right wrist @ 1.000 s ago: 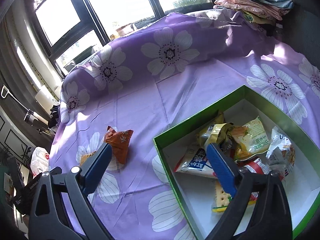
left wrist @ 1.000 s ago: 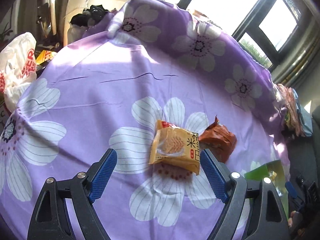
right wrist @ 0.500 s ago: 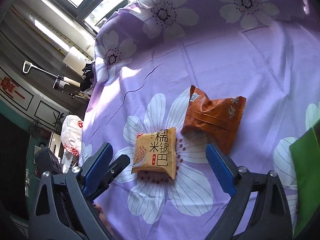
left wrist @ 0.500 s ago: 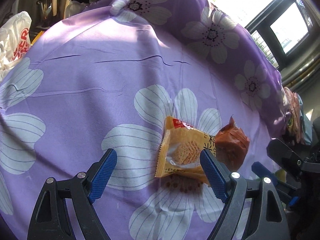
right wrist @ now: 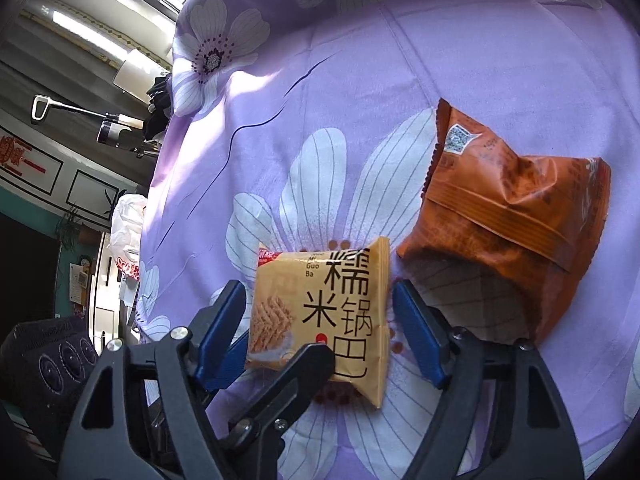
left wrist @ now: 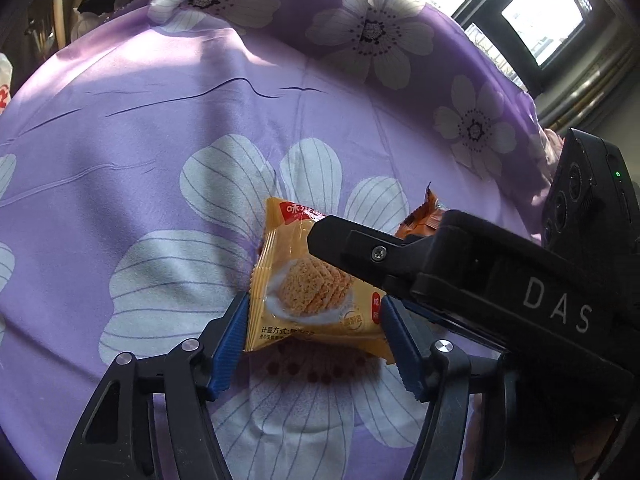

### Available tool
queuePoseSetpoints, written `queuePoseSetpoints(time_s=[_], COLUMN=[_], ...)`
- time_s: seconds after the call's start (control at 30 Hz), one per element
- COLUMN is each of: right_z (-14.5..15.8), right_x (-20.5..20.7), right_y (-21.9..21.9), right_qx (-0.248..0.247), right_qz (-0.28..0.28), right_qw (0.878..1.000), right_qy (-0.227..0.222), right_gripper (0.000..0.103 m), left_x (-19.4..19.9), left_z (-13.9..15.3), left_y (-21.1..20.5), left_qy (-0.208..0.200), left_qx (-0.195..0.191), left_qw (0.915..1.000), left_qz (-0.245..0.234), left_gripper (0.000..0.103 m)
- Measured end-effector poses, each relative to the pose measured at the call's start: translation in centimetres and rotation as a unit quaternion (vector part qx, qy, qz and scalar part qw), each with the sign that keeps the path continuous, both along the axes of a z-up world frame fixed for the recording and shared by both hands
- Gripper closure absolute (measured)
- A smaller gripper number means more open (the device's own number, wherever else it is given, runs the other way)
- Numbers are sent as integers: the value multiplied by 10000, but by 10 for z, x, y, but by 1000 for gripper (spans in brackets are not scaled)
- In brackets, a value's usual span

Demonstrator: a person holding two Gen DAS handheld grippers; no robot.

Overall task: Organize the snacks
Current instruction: 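Grasp the yellow rice-cracker packet with the right gripper, then lift the rice-cracker packet and carry it over the green box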

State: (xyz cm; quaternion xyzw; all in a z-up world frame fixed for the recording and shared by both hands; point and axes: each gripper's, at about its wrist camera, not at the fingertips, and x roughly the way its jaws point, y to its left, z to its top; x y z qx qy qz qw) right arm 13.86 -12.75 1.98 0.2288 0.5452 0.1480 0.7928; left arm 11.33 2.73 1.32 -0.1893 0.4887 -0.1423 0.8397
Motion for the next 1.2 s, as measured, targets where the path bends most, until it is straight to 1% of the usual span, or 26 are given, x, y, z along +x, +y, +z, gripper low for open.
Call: queuePoseSetpoints(time_s=[0.03,0.07,0.1,0.13,0.2,0.27,0.33,0.37,0.5,0.67,0.77,0.93,1.1,1.2], right_z=[0,0,0,1,1,3,6,10,29,47,56,68,74,74], right_x=[1,1,1,0,-1,-4,-9,-12,-24,-37,-45,-61,-75,-84], right_y=[2,3,5,5,3,-2,-7,-10,-14,-20,-20,-22,-31,-36], right_qx=[-72,-158,-261,-307,-163,1,172,178,39,114,108,-28,-58,-178], right_qz=[32,45,72,104,111,96,6,-30,-116,-250,-301,-393,-552,-595], right_qw=[10000,9999,9996,9995,9998,9997,9992,9989,9973,9949,9937,9914,9889,9880], right_qy=[-2,-4,-18,-51,-92,-237,-365,-427,-730,-970,-1076,-1247,-1376,-1414], right_gripper=[30,34,38,38,41,42,42,42,42,42,42,42,42,42], left_x=[1,1,1,1,-1,-5,-10,-13,-25,-41,-48,-61,-72,-76], left_z=[-1,-2,-2,-2,1,6,14,17,28,46,54,61,67,66], left_y=[1,1,2,3,2,-3,-9,-12,-20,-26,-26,-30,-39,-44], left_qy=[38,39,37,56,-5,-115,-269,-331,-549,-951,-1074,-1204,-1313,-1317], left_qx=[-69,-114,-165,-190,-159,-53,90,90,-44,-97,-159,-248,-265,-287], left_qw=[10000,9999,9998,9998,9998,9998,9994,9991,9980,9951,9937,9916,9894,9883], left_qz=[-16,-21,-48,-65,-111,-172,-215,-242,-310,-271,-261,-406,-565,-708], left_gripper=[45,49,51,53,53,54,54,54,54,54,55,55,55,55])
